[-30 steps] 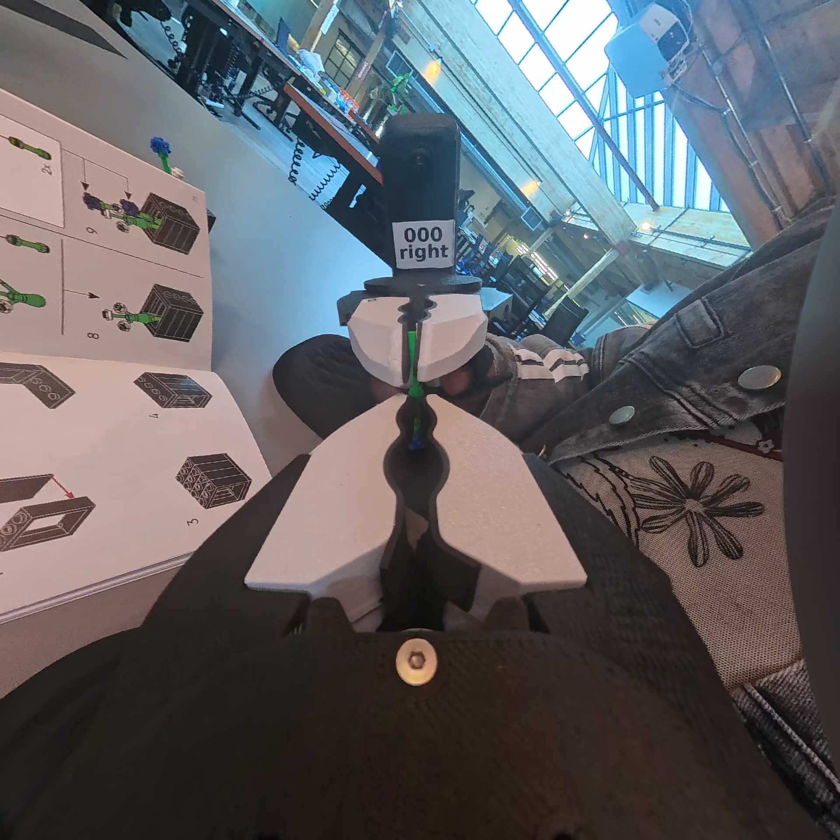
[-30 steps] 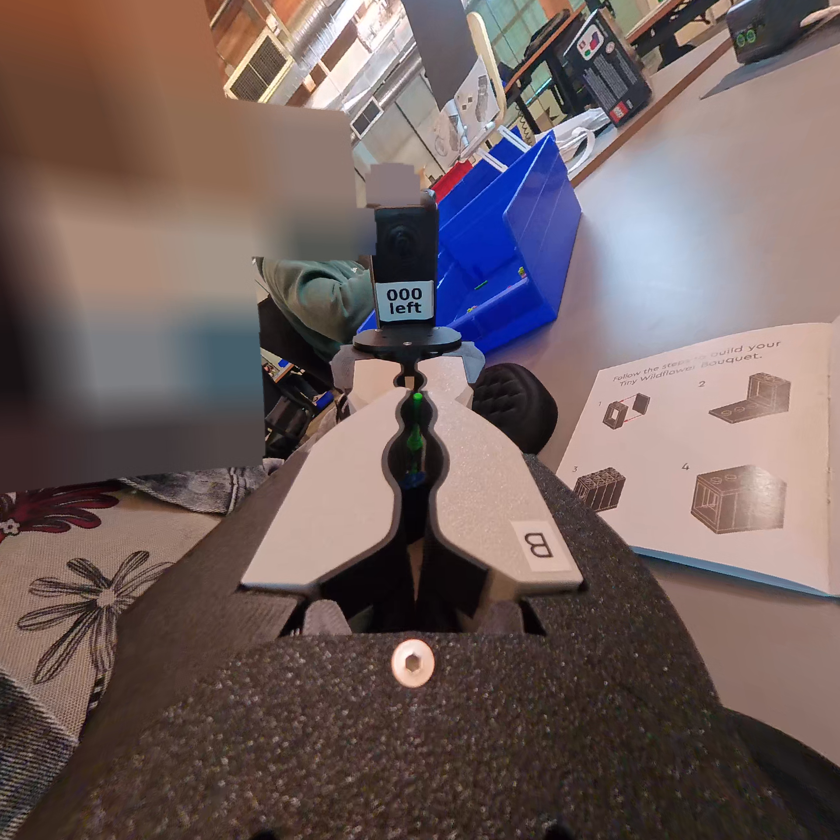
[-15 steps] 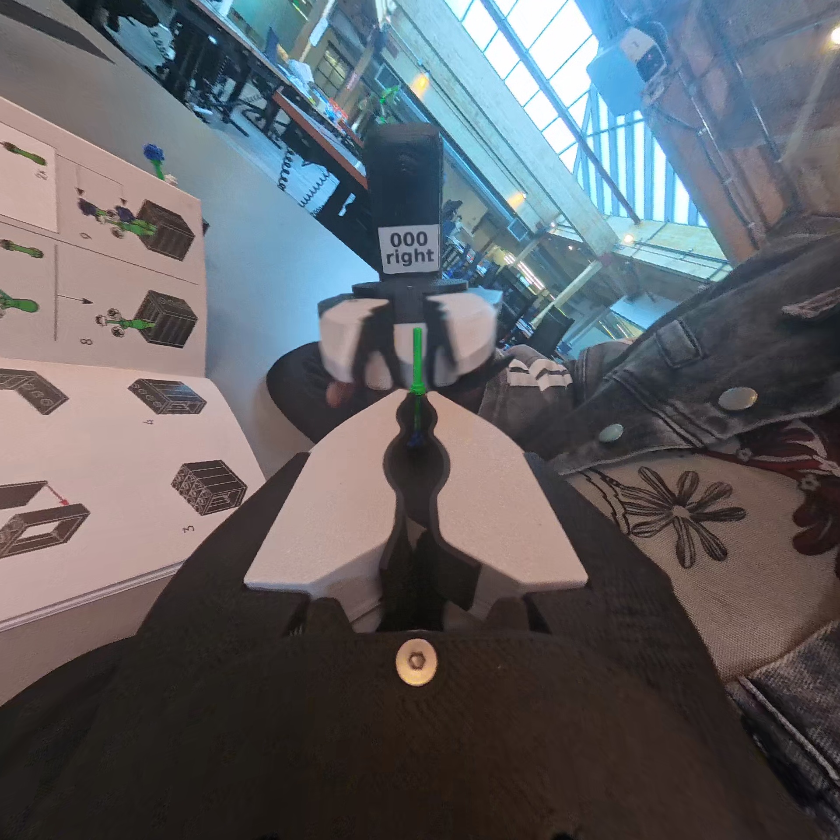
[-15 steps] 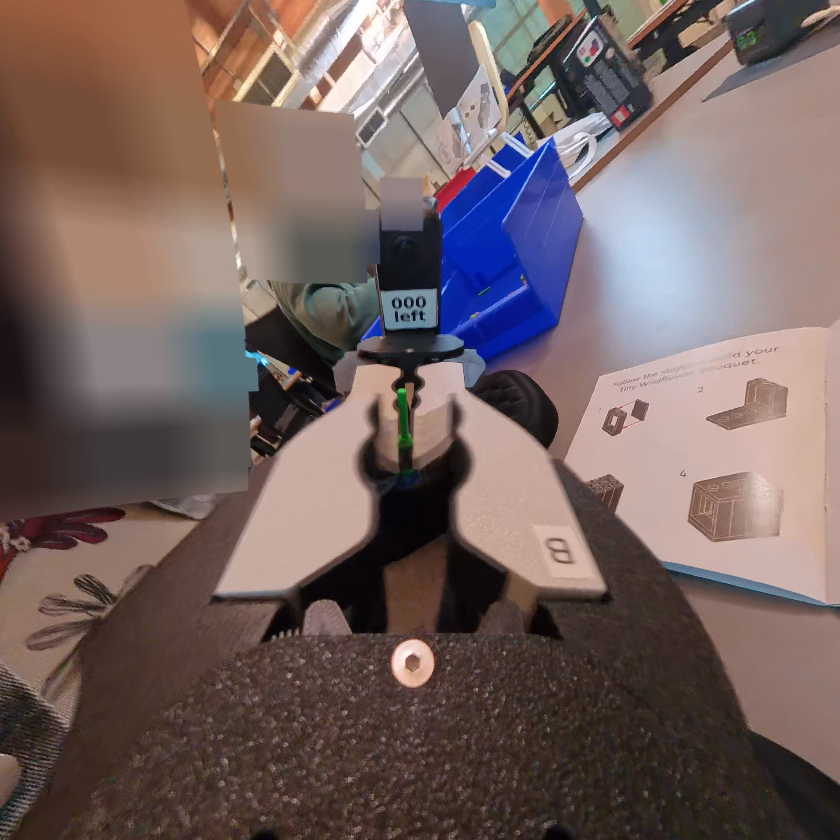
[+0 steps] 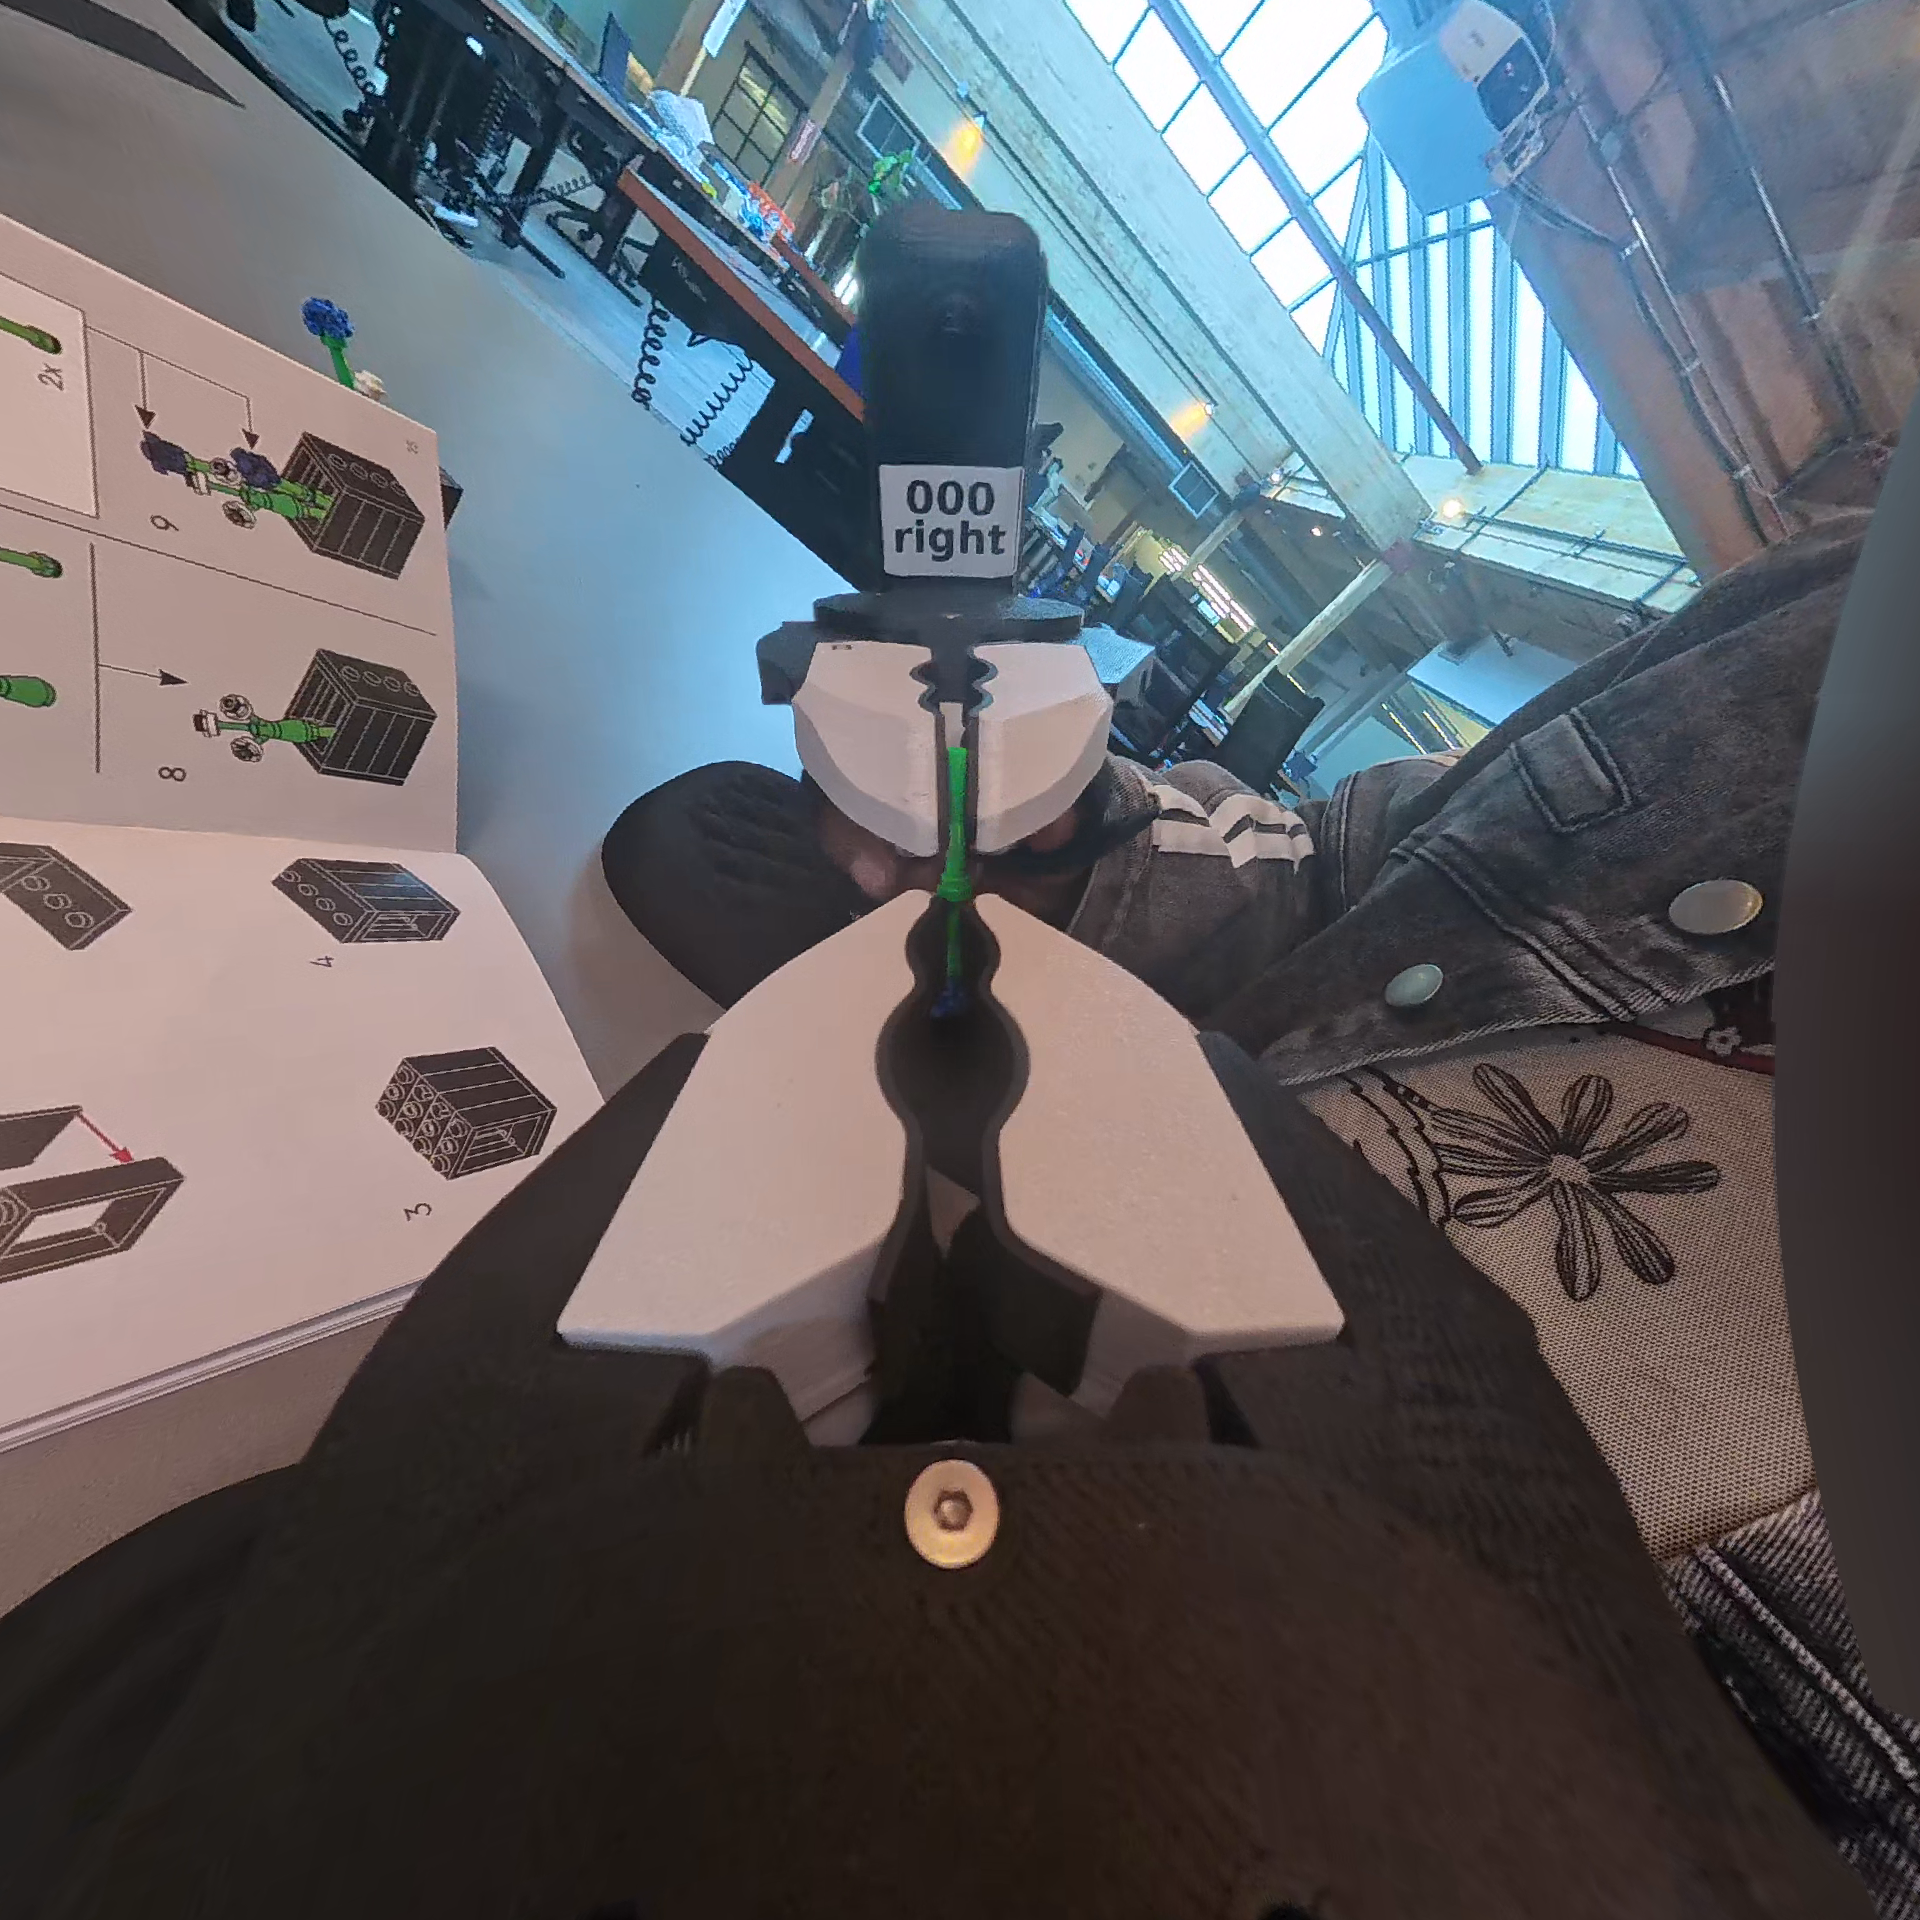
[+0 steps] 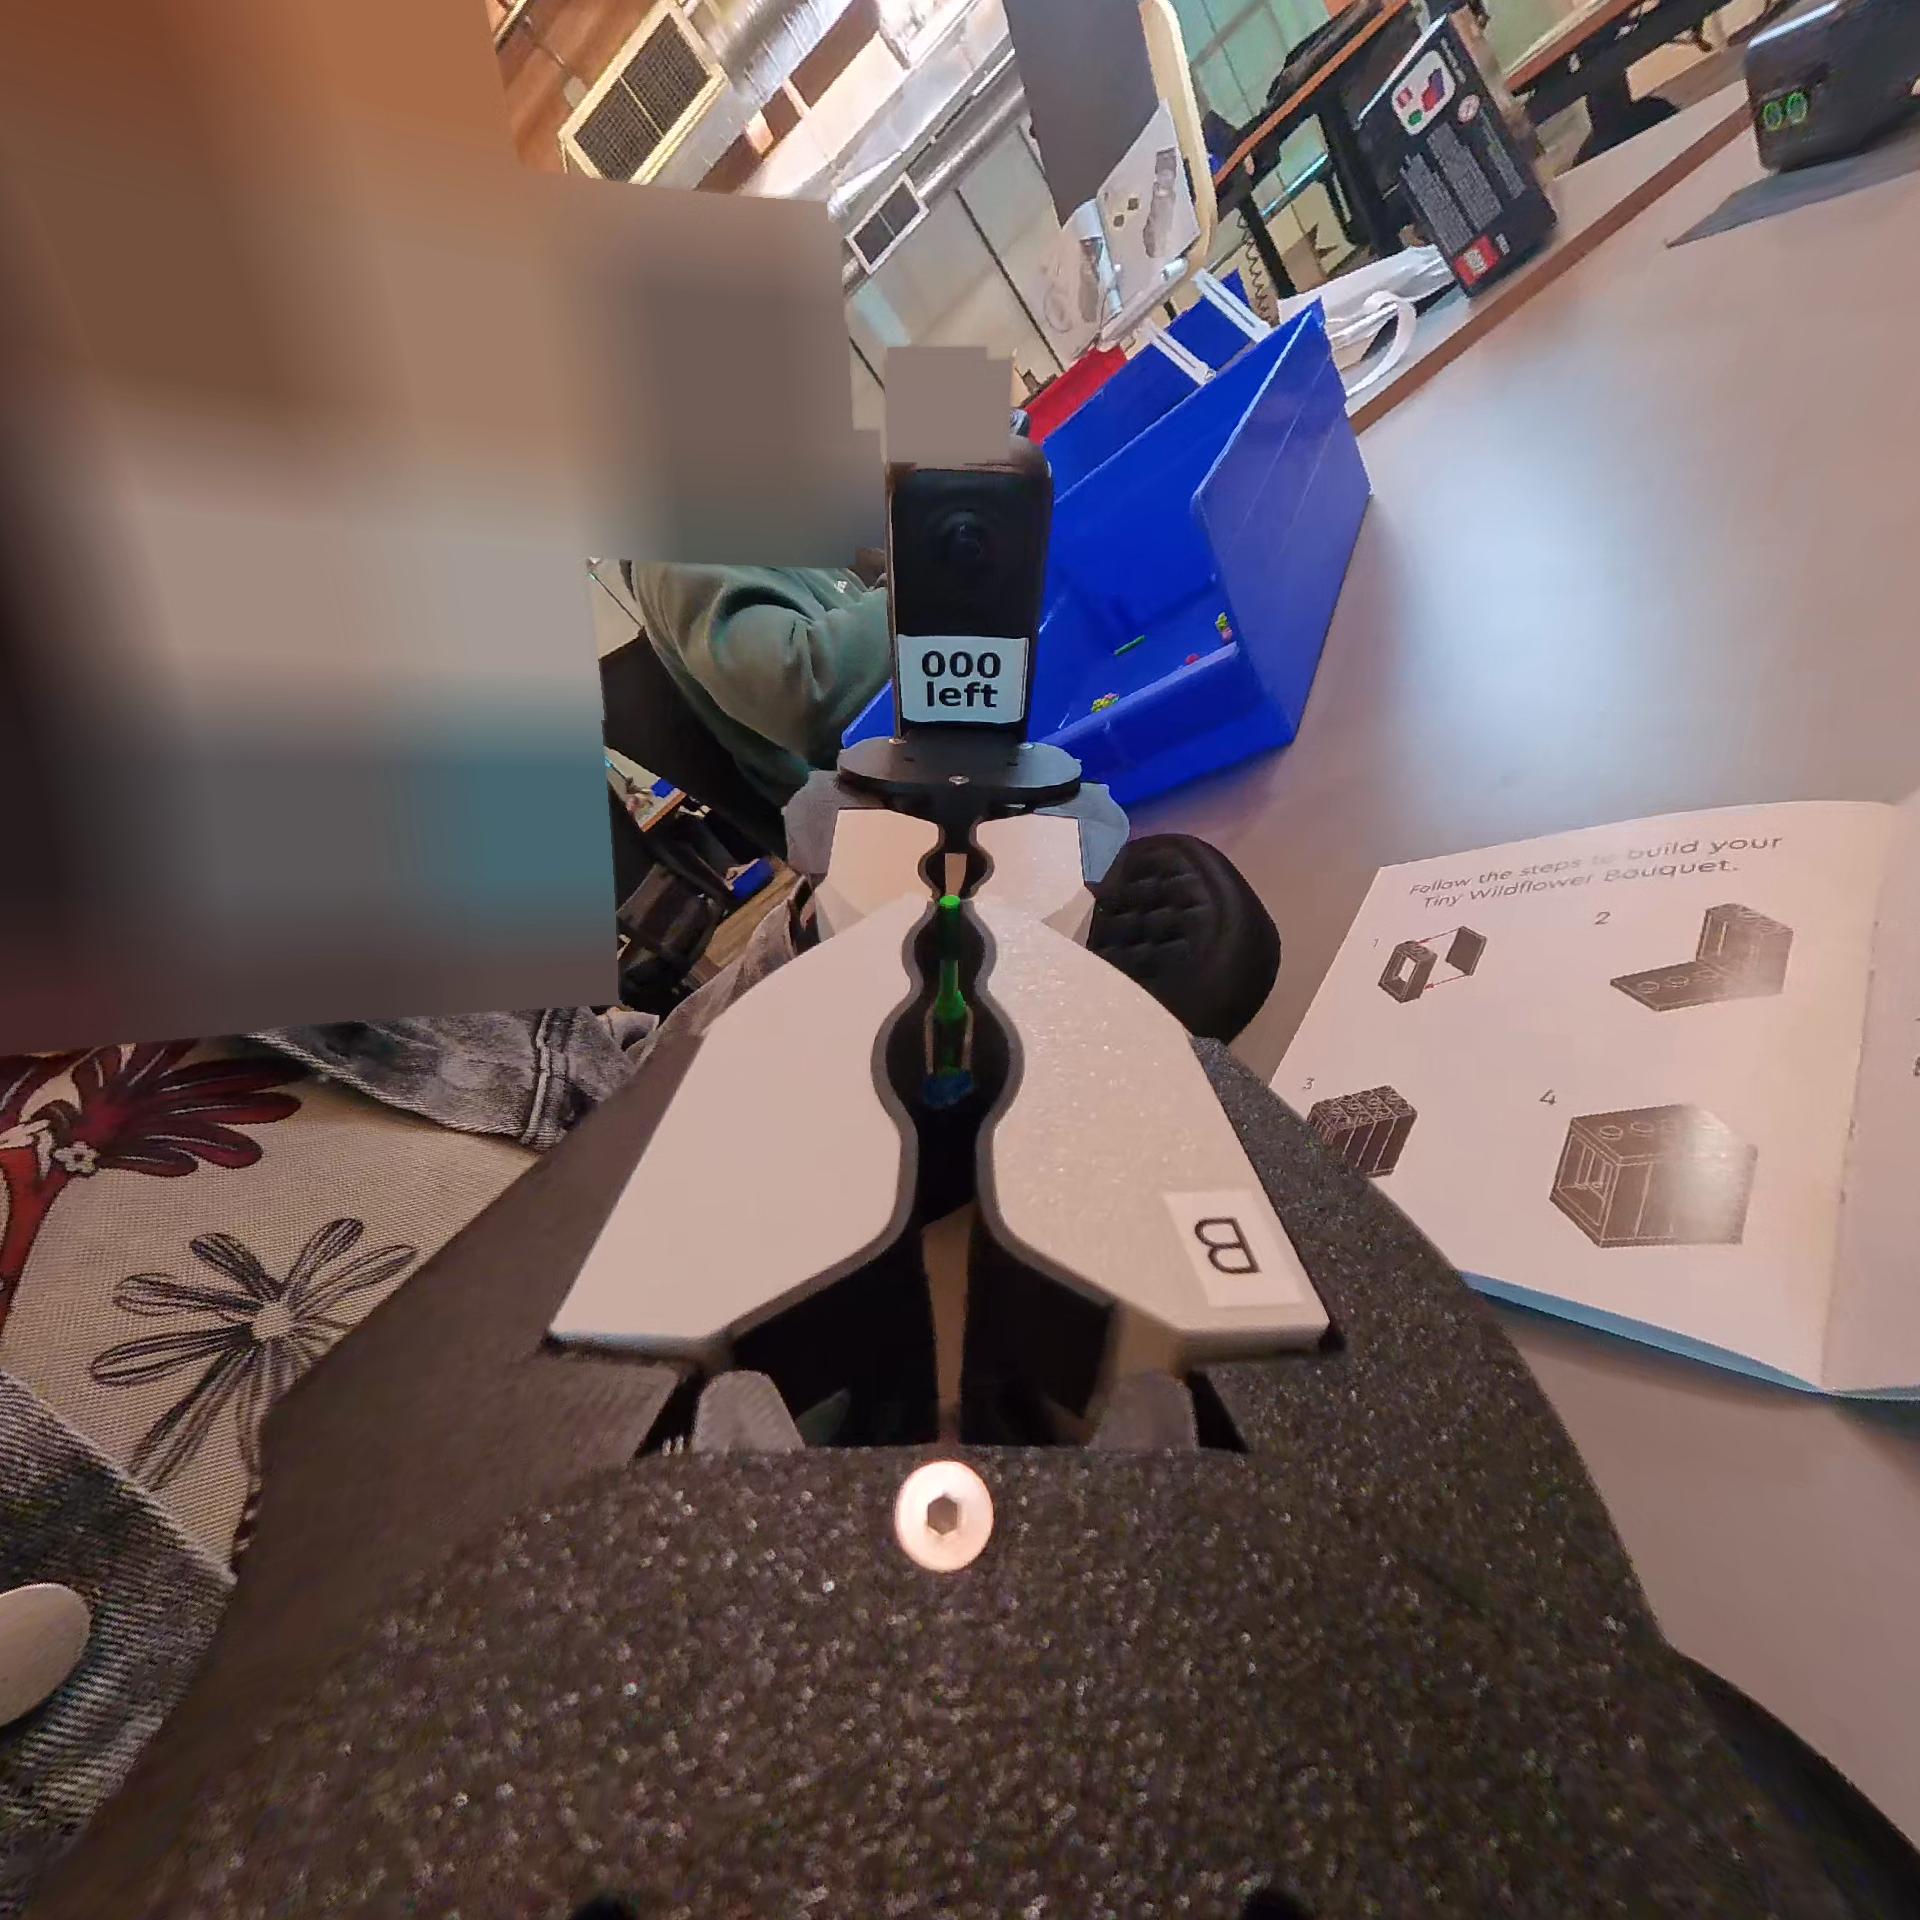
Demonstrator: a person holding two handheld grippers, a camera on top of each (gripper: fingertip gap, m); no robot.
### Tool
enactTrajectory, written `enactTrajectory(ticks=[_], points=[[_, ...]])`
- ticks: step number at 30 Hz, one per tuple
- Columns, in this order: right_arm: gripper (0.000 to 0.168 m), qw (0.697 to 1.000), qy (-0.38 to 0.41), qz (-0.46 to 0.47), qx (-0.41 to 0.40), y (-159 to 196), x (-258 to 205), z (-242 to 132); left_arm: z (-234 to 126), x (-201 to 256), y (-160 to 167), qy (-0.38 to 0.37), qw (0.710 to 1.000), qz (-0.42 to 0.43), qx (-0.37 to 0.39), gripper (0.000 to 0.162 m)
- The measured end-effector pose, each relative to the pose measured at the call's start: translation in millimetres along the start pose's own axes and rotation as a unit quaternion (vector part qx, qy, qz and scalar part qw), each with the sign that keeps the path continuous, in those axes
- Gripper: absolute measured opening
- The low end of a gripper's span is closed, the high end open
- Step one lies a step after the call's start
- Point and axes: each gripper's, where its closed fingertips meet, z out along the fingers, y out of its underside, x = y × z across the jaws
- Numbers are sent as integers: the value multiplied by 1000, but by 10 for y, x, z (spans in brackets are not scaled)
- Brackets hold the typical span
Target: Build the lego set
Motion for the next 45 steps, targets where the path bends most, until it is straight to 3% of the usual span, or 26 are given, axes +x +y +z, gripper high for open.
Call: enactTrajectory(ticks=[18, 22, 25, 29, 31, 34, 45], points=[[5, 999, 48, -17, -7, 119, 43, 21, -6, -31, 38, -6, 1000, -4, -11, 0], [3, 1000, 14, 23, 7, 52, 27, -10, -2, -20, 10, -1, 1000, -5, -3, 2], [25, 999, 1, 42, 21, -15, 27, -9, -23, -7, -20, 4, 1000, -4, 9, 2], [25, 999, 2, 41, 25, -54, 35, 11, -8, -7, -1, 4, 1000, -6, 0, 2], [21, 999, 4, 26, 19, -35, 14, 39, 10, -13, 24, 3, 1000, -8, -11, 2], [2, 999, 19, 10, 23, -40, 35, 25, 49, -22, 82, 0, 999, -9, -35, 2], [2, 997, 66, 28, 43, 43, 93, -77, 10, -24, 57, 5, 1000, -15, -23, 2]])
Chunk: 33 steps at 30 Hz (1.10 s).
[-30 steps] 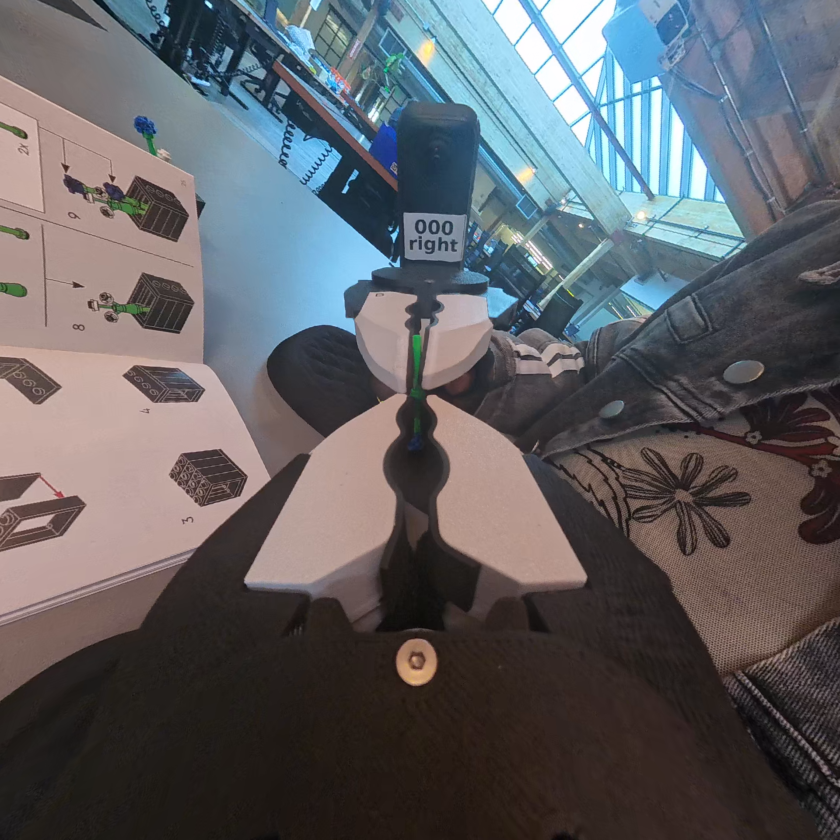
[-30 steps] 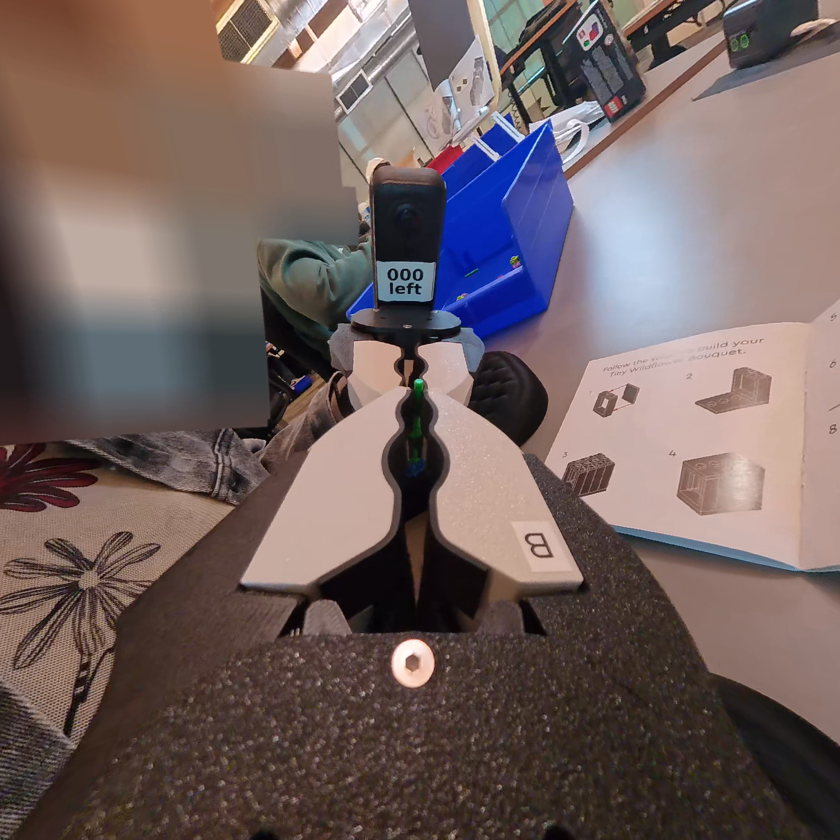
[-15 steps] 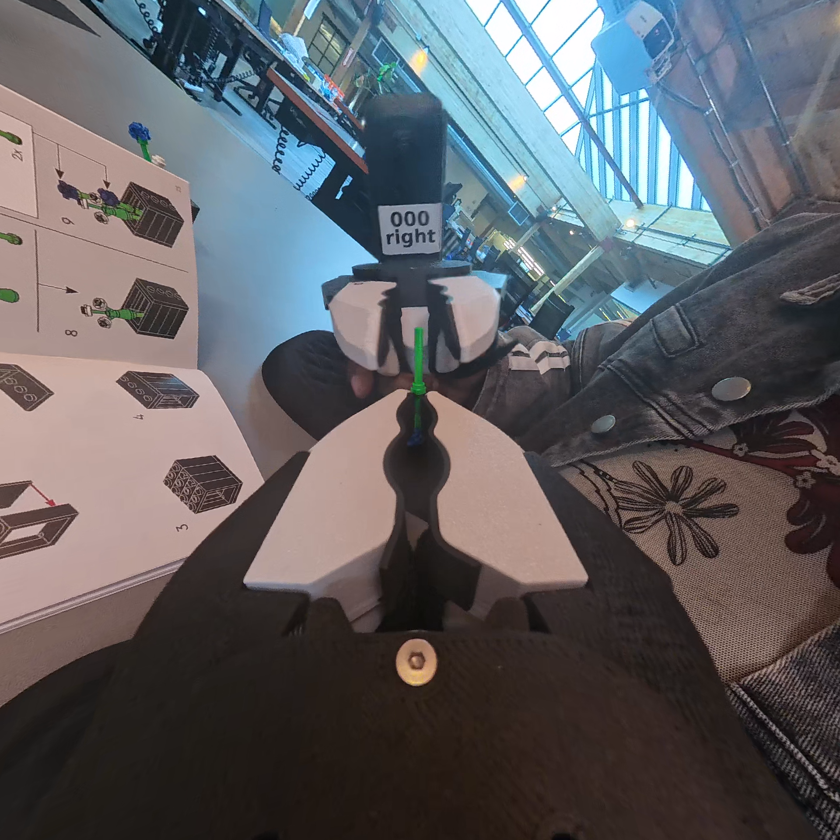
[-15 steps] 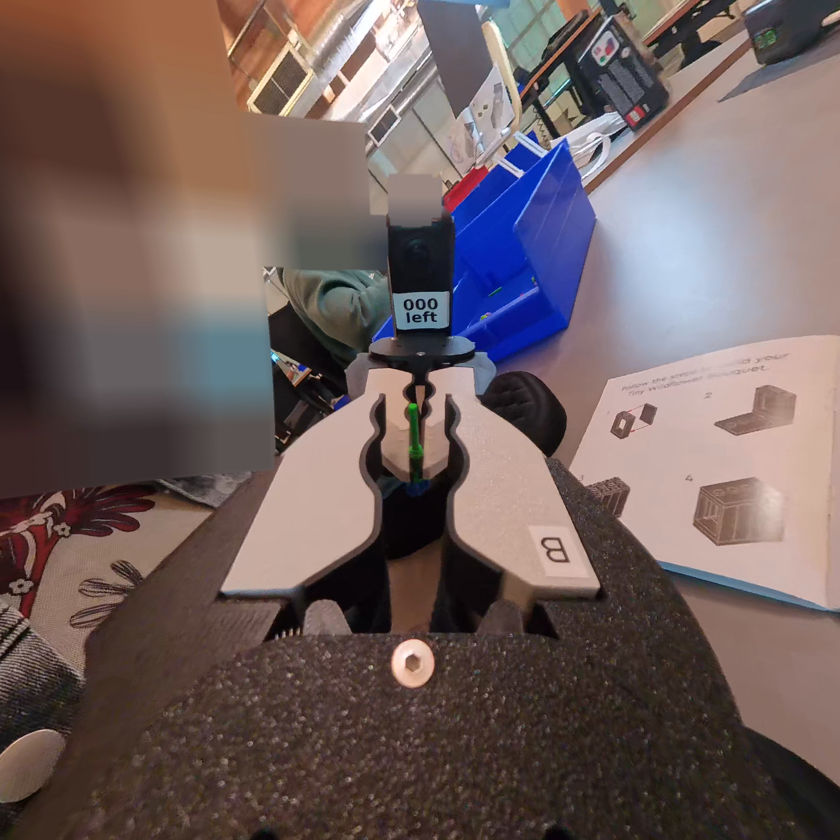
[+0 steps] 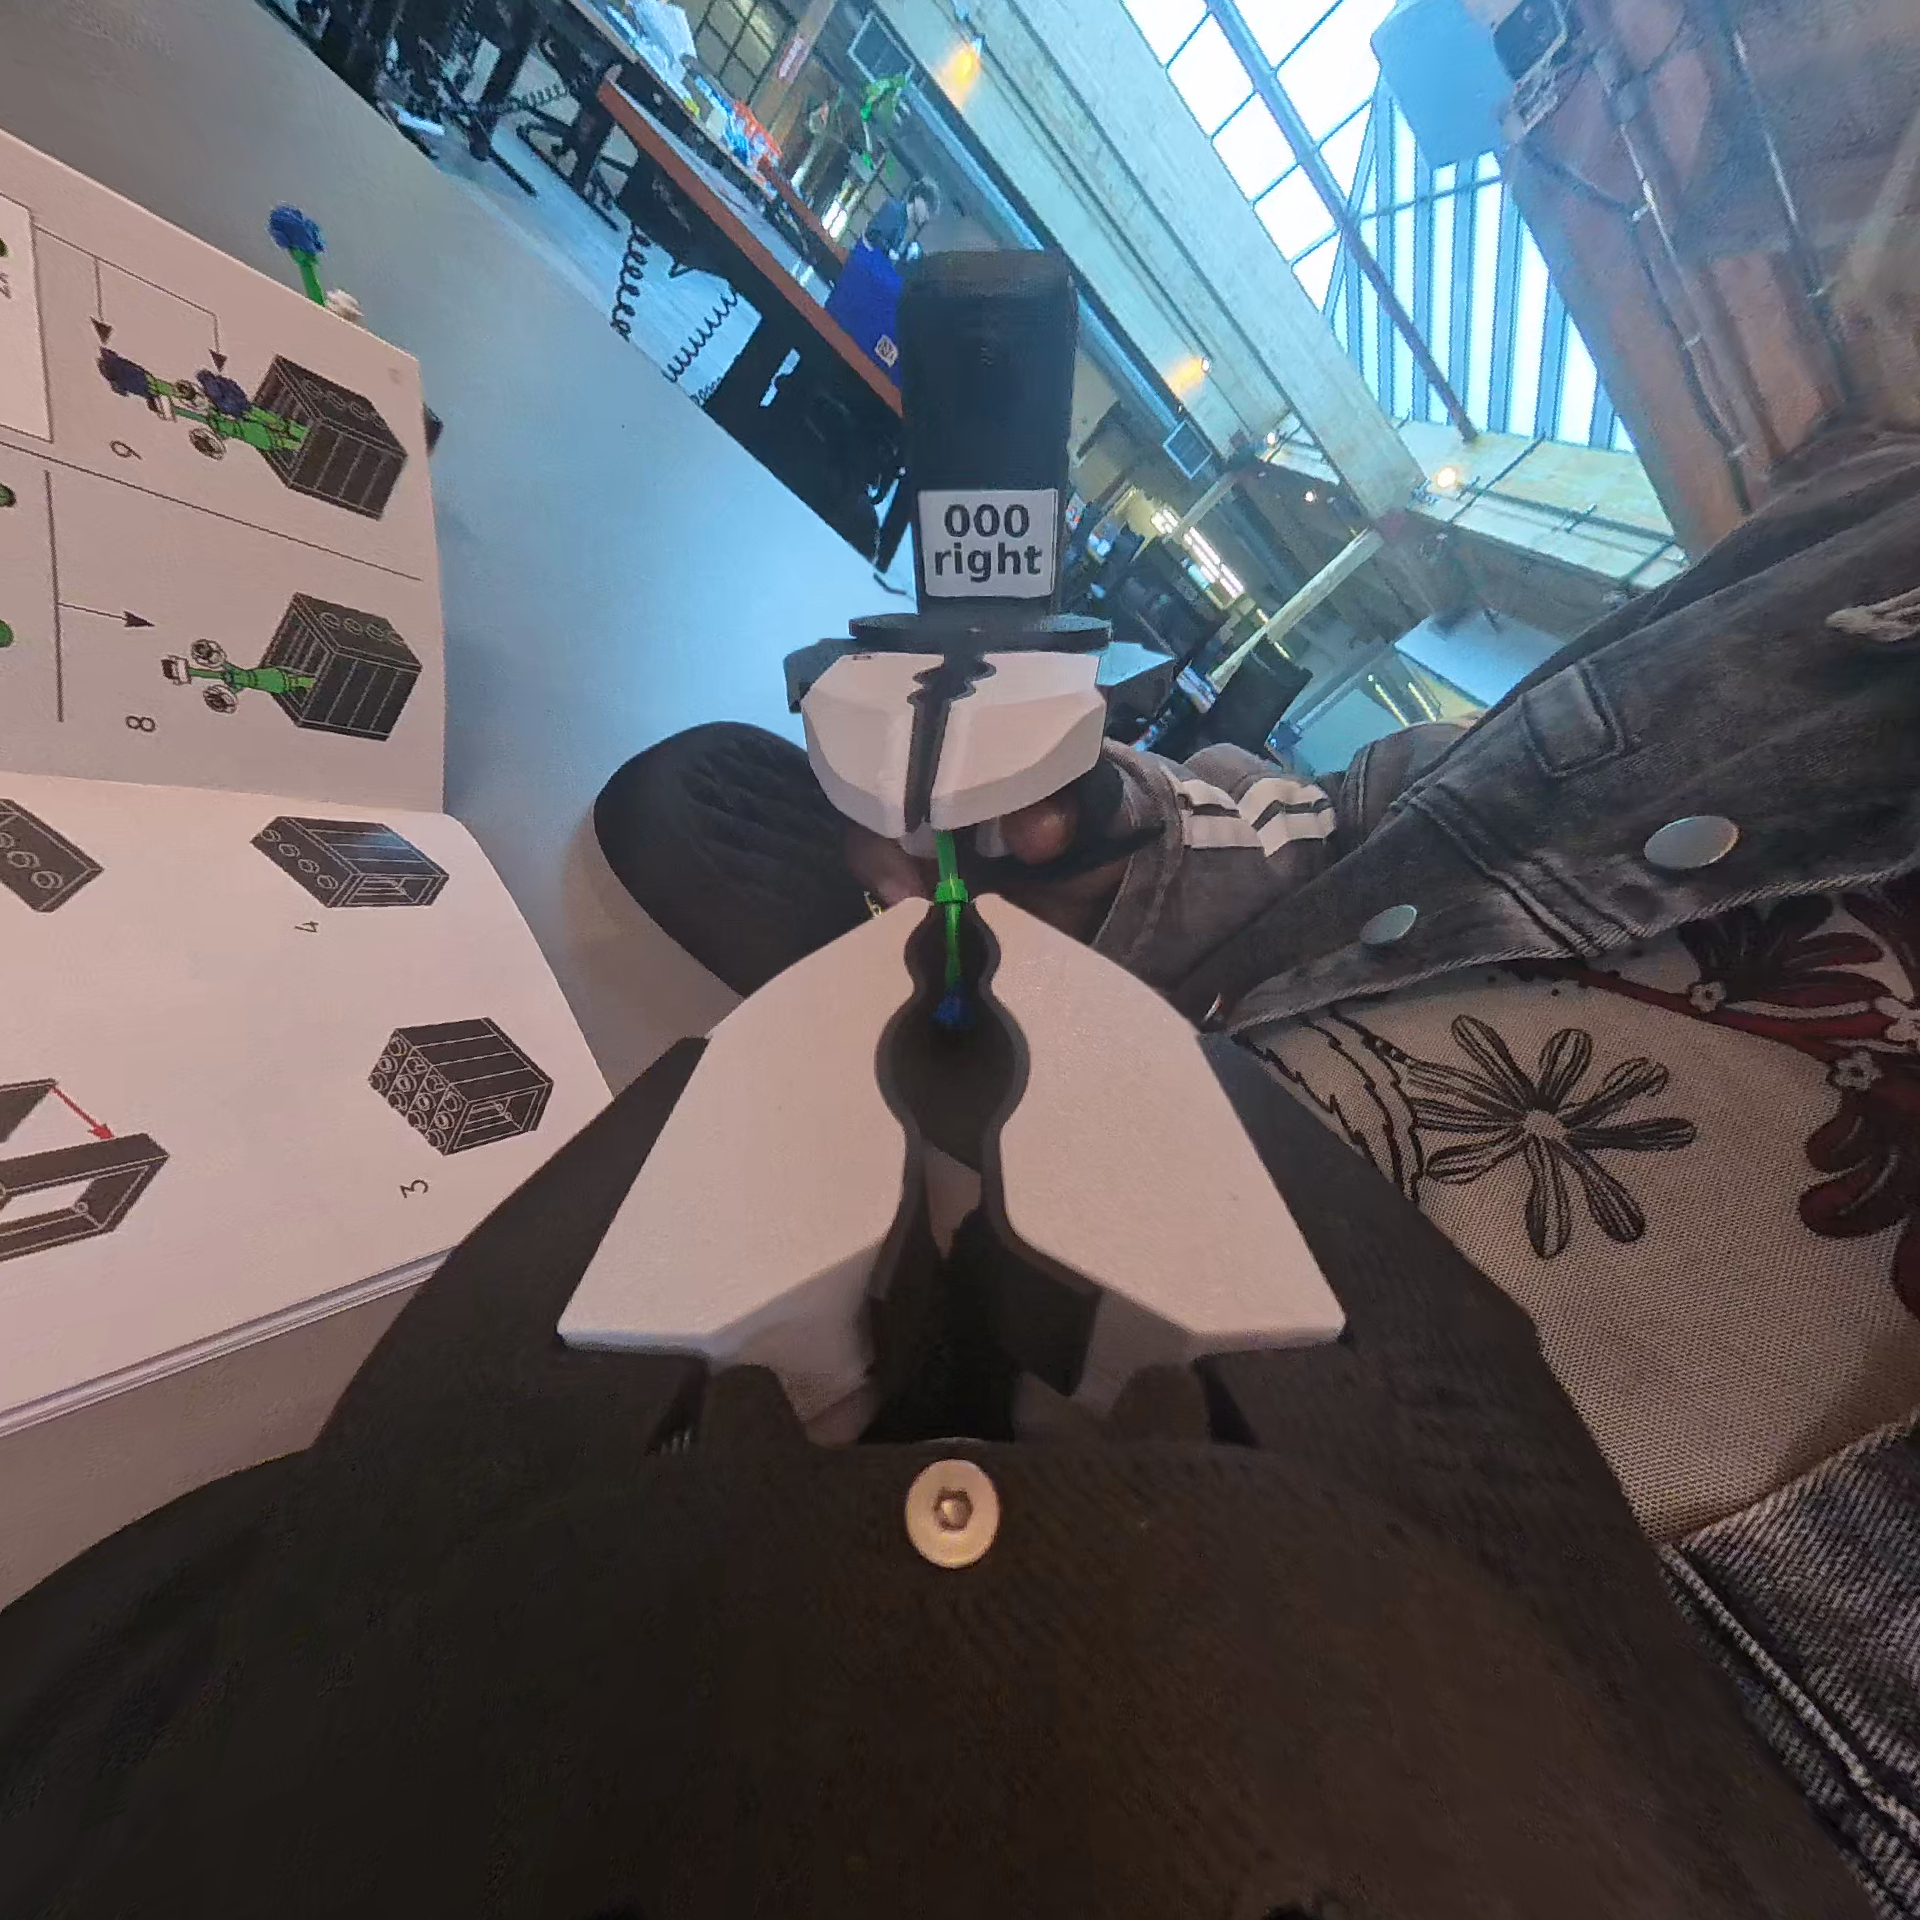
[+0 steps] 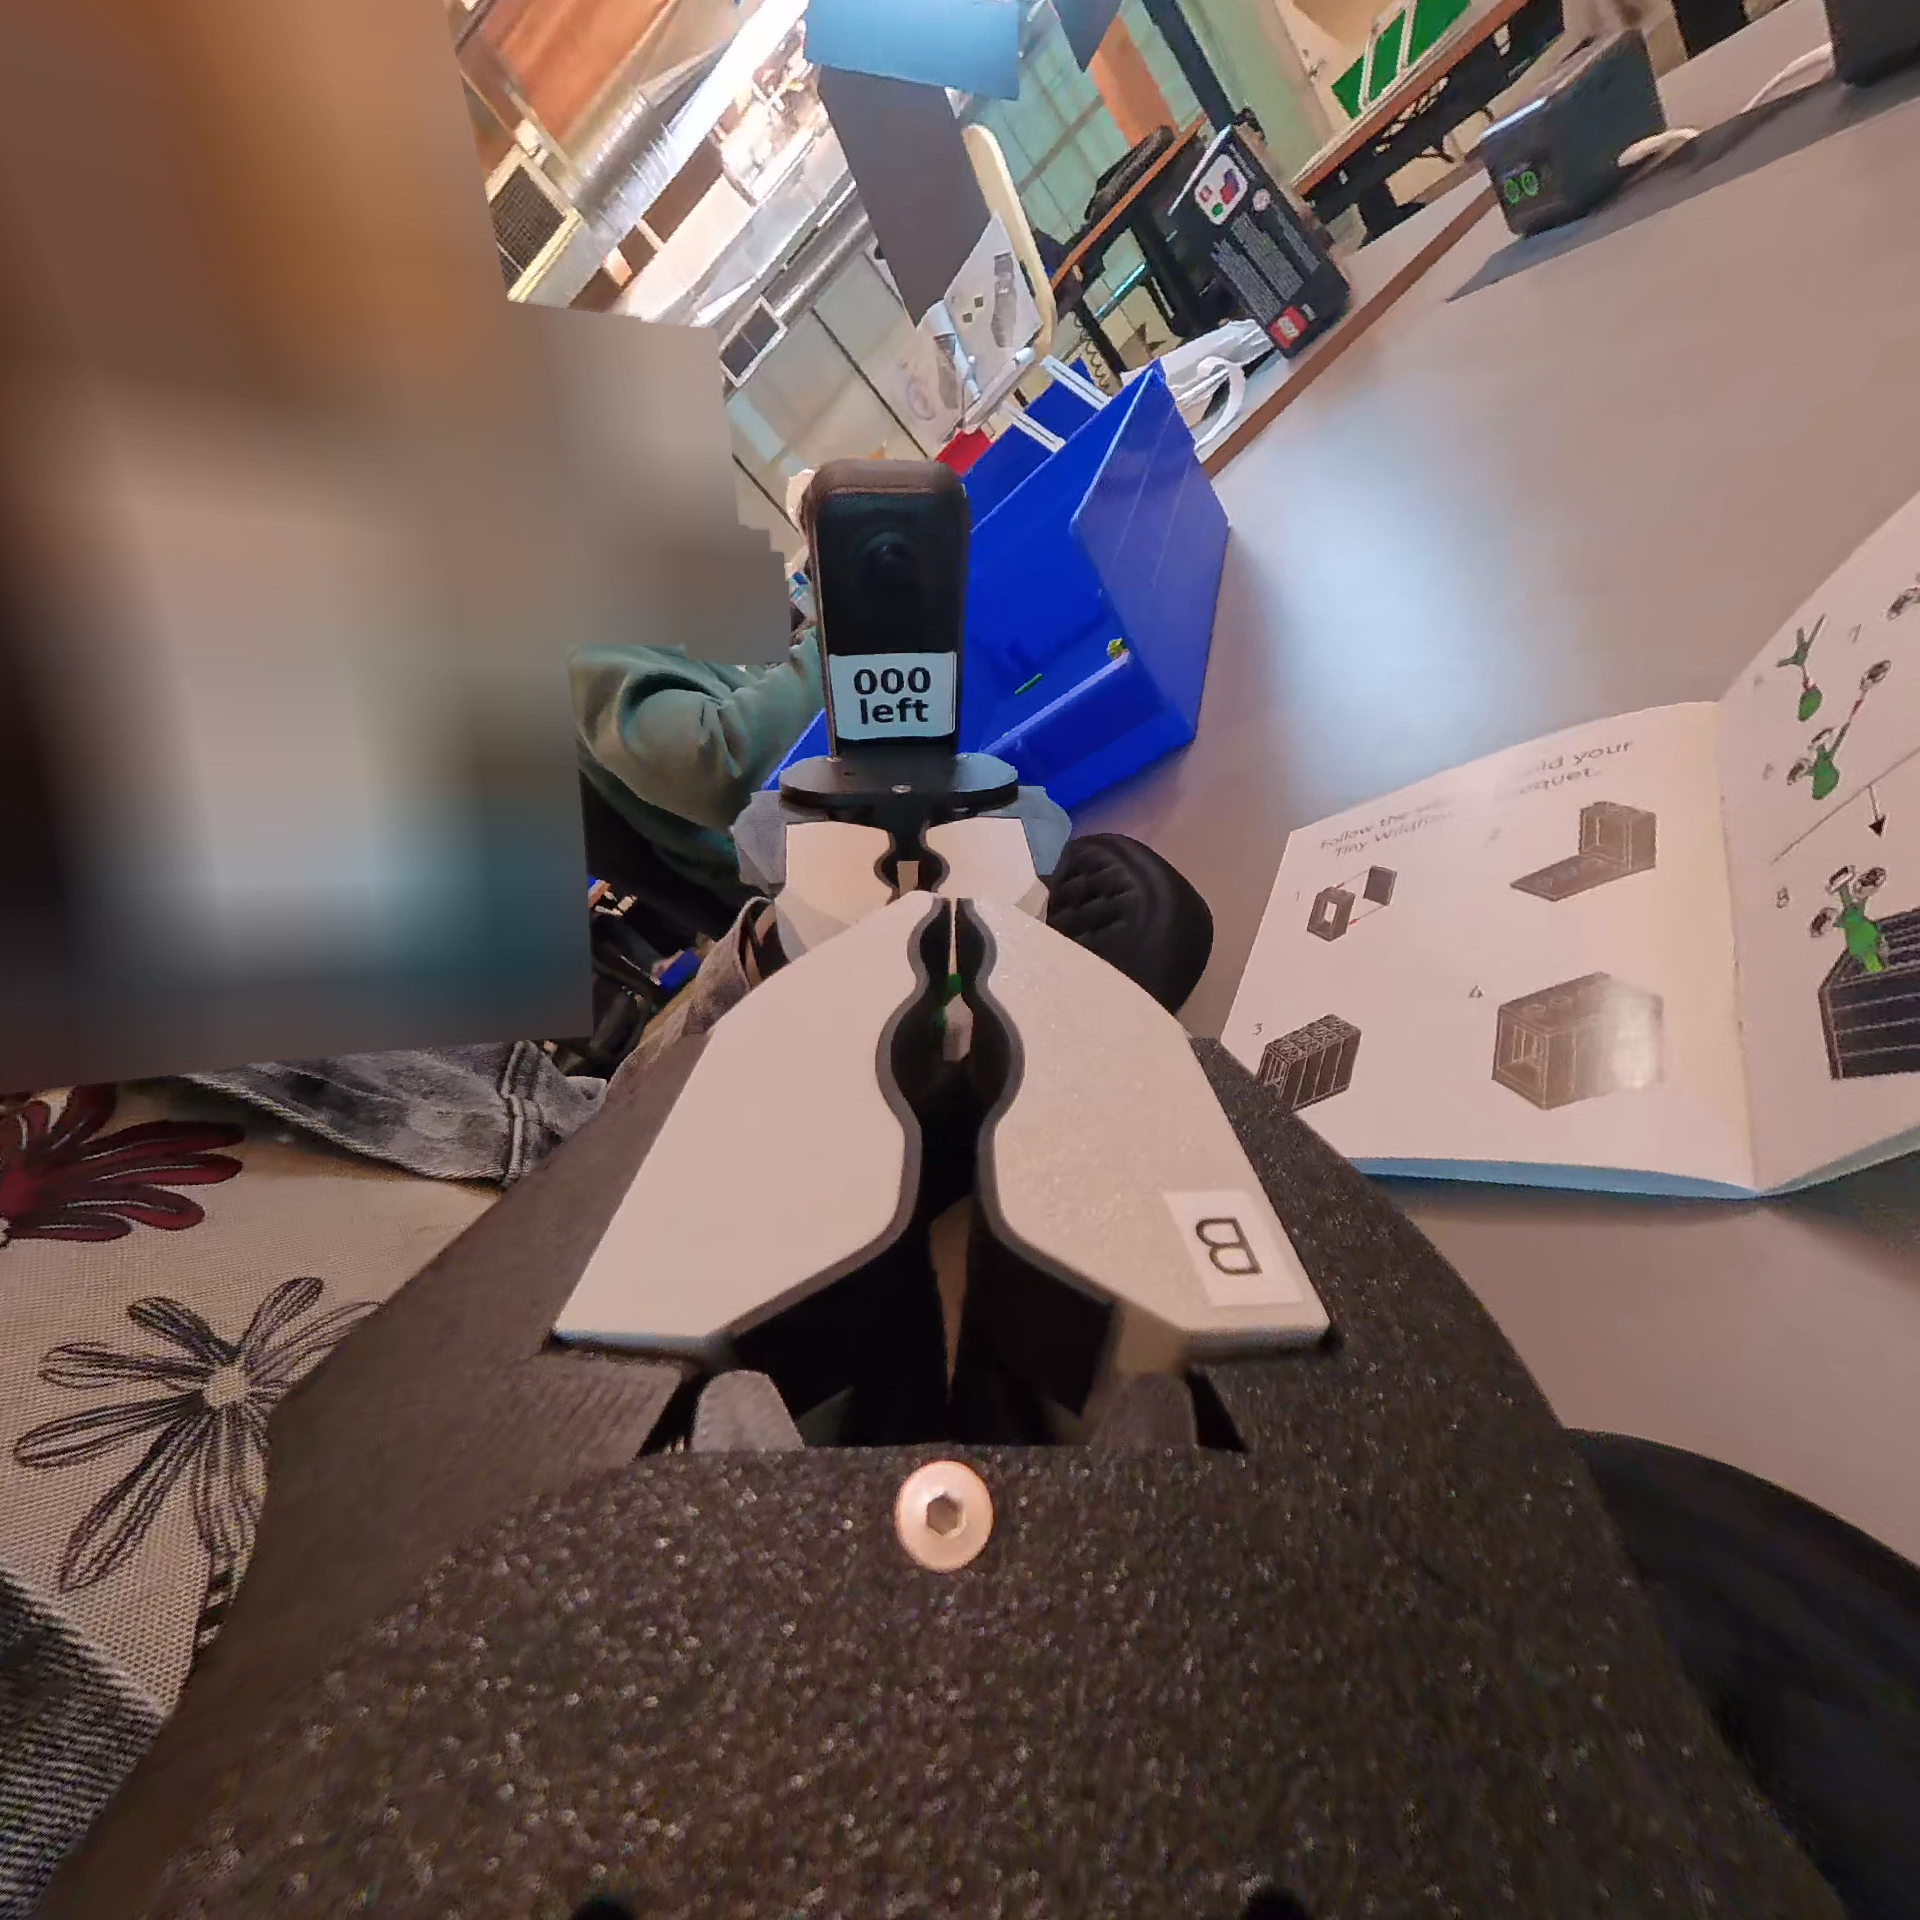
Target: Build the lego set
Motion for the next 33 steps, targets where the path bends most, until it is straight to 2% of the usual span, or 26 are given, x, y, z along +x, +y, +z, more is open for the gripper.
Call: enactTrajectory(ticks=[13, 19, 25, 28, 33], points=[[2, 1000, 10, 3, -11, 50, 32, 46, 53, -27, 83, -14, 999, 7, -32, 1], [2, 1000, 19, 7, -4, 41, 63, 29, 2, -45, 16, -11, 1000, -7, -5, 1], [2, 998, 14, -10, -58, 197, 33, 142, 116, -27, 181, -9, 997, 7, -73, 1], [2, 1000, 19, 11, -9, 68, 78, 57, 64, -50, 93, -14, 999, -3, -38, 1], [2, 1000, 4, 20, 3, 23, 52, 37, 64, -49, 80, -16, 999, -1, -35, 1]])
